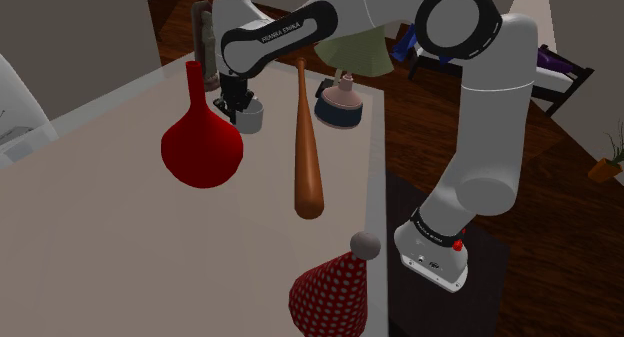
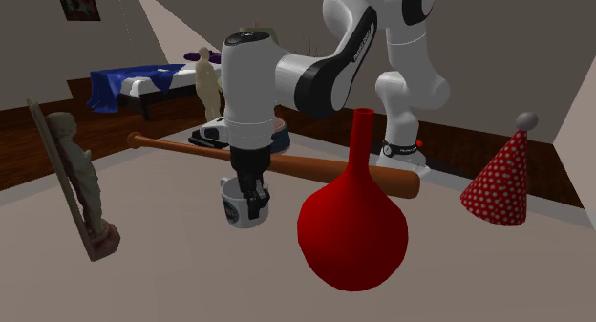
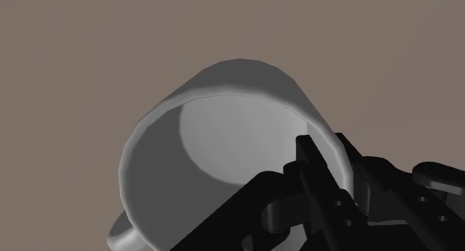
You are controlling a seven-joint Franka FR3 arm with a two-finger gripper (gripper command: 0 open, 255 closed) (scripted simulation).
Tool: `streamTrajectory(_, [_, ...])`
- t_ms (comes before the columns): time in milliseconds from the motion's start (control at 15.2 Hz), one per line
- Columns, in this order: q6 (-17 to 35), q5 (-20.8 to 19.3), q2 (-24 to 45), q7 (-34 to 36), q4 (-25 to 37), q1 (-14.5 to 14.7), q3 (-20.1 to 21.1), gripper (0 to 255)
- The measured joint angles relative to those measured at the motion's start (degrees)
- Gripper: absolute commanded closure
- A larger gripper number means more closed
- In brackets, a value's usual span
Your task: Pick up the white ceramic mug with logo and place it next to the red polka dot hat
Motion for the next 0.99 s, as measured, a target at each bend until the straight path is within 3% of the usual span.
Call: streamTrajectory(990, [-9.12, 0.97, -3.99, -0.96, 5.18, -0.09, 0.43, 255])
